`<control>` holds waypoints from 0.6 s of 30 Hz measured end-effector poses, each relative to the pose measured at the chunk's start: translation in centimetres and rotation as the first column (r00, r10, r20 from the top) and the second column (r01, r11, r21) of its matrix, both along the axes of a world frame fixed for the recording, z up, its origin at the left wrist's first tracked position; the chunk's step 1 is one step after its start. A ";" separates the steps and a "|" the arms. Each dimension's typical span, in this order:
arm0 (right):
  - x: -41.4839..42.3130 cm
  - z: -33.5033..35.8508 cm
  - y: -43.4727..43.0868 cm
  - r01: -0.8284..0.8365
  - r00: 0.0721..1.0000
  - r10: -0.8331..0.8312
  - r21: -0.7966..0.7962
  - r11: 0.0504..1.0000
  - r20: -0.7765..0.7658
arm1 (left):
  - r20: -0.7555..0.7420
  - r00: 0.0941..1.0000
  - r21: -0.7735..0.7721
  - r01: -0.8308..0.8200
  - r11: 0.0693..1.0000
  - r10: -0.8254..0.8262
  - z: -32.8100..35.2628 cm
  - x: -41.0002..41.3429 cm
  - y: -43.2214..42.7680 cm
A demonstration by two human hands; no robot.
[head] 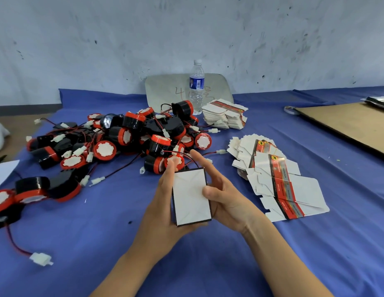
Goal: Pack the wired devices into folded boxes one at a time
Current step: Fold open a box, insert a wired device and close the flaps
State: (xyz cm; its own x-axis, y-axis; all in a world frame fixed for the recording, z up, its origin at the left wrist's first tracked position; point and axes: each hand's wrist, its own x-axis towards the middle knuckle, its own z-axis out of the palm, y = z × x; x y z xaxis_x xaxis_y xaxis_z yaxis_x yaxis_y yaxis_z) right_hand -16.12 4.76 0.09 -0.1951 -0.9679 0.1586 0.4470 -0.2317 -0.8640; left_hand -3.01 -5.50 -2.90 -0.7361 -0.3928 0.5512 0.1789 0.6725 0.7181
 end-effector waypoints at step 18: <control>-0.3 -0.6 -0.8 0.768 0.086 -0.836 -0.498 0.402 -0.541 | 0.295 0.955 0.222 -0.099 0.970 0.030 -1.1 0.6 -4.0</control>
